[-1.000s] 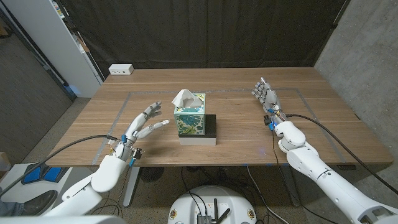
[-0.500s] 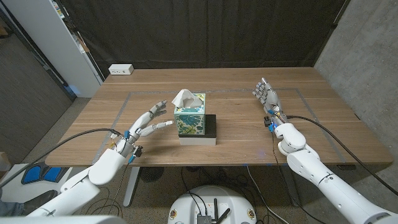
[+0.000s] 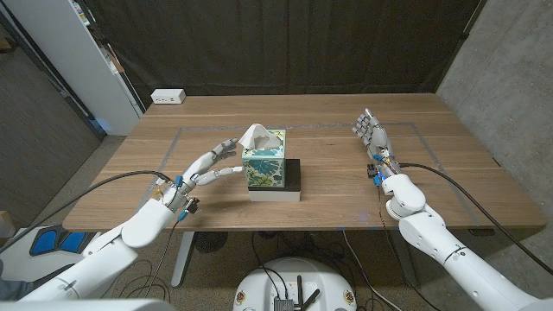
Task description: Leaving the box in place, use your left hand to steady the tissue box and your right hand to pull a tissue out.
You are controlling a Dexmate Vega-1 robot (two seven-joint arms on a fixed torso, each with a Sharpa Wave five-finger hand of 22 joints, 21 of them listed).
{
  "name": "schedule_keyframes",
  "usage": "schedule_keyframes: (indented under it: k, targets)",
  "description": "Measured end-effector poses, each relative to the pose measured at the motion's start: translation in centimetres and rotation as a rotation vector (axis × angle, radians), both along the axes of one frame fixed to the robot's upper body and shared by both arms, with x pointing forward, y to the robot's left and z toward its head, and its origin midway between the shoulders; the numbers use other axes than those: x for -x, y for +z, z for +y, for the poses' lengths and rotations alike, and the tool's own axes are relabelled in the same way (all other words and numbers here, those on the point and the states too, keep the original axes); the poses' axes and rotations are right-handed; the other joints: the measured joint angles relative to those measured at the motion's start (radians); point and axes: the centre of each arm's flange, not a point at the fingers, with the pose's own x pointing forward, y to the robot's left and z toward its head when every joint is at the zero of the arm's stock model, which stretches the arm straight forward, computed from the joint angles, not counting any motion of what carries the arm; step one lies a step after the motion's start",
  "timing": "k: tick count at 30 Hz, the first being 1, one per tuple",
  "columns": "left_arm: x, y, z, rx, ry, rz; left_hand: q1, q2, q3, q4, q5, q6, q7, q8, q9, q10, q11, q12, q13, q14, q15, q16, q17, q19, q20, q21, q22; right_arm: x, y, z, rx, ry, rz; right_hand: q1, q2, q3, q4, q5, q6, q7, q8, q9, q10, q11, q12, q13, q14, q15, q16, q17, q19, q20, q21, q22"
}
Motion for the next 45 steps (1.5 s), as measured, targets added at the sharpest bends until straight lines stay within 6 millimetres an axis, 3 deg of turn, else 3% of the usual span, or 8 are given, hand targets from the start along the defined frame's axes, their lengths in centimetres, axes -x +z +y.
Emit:
schedule_keyframes:
  k: [12, 28, 33, 40, 45]
  targets:
    - [-0.9, 1.1, -1.1, -0.043, -0.049, 0.004, 0.007, 0.007, 0.0, 0.0, 0.0, 0.0, 0.0, 0.0, 0.0, 0.001, 0.002, 0.001, 0.0, 0.008, -0.003, 0.004, 0.0, 0.0, 0.0, 0.008, 0.0, 1.0, -0.6, -0.4, -0.02, -0.018, -0.008, 0.0, 0.0, 0.0, 0.0, 0.0, 0.0, 0.0, 0.0, 0.0, 0.0, 0.0, 0.0, 0.0, 0.0, 0.0, 0.0, -0.005, -0.006, 0.006, 0.0, 0.0]
    - [-2.3, 2.3, -2.2, -0.098, -0.057, 0.007, 0.037, 0.022, 0.002, -0.002, 0.001, 0.031, 0.002, 0.013, -0.002, 0.023, -0.02, 0.007, -0.005, 0.025, -0.009, 0.008, 0.0, 0.009, -0.002, 0.008, 0.0, 2.2, -1.0, -0.9, -0.033, -0.036, -0.02, 0.0, 0.0, 0.0, 0.0, 0.0, 0.0, 0.0, 0.0, 0.0, 0.0, 0.0, 0.0, 0.0, 0.0, 0.0, 0.0, -0.005, -0.006, 0.005, 0.0, 0.0]
    - [-3.0, 2.7, -3.0, -0.107, -0.065, 0.012, 0.105, 0.039, 0.023, -0.007, 0.009, 0.099, 0.01, 0.036, -0.003, 0.084, -0.028, 0.029, -0.009, 0.091, -0.031, 0.02, -0.004, 0.07, -0.014, 0.029, 0.0, 2.6, -1.3, -1.2, -0.042, -0.047, -0.022, 0.0, 0.0, 0.0, 0.0, 0.0, 0.0, 0.0, 0.0, 0.0, 0.0, 0.0, 0.0, 0.0, 0.0, 0.0, 0.0, -0.005, -0.011, 0.011, 0.0, 0.0]
    - [-3.7, 3.3, -3.7, -0.116, -0.075, 0.015, 0.217, 0.071, 0.061, -0.002, 0.019, 0.233, 0.01, 0.065, -0.005, 0.222, -0.055, 0.059, -0.019, 0.232, -0.076, 0.043, -0.005, 0.198, -0.039, 0.052, 0.003, 3.2, -1.7, -1.8, -0.053, -0.061, -0.025, 0.0, 0.0, 0.0, 0.0, 0.0, 0.0, 0.0, 0.0, 0.0, 0.004, 0.004, 0.0, 0.0, 0.0, 0.0, 0.0, -0.009, -0.011, 0.011, 0.0, 0.0]
    - [-4.1, 3.8, -4.3, -0.118, -0.087, 0.015, 0.252, 0.088, 0.075, -0.003, 0.023, 0.286, 0.007, 0.073, -0.005, 0.276, -0.064, 0.07, -0.019, 0.283, -0.09, 0.046, -0.005, 0.236, -0.039, 0.056, 0.006, 3.5, -1.9, -2.3, -0.062, -0.071, -0.031, 0.0, 0.0, 0.0, 0.0, 0.0, 0.0, 0.0, 0.0, 0.0, 0.004, 0.004, 0.0, 0.0, 0.0, 0.0, 0.0, -0.009, -0.011, 0.011, 0.0, 0.0]
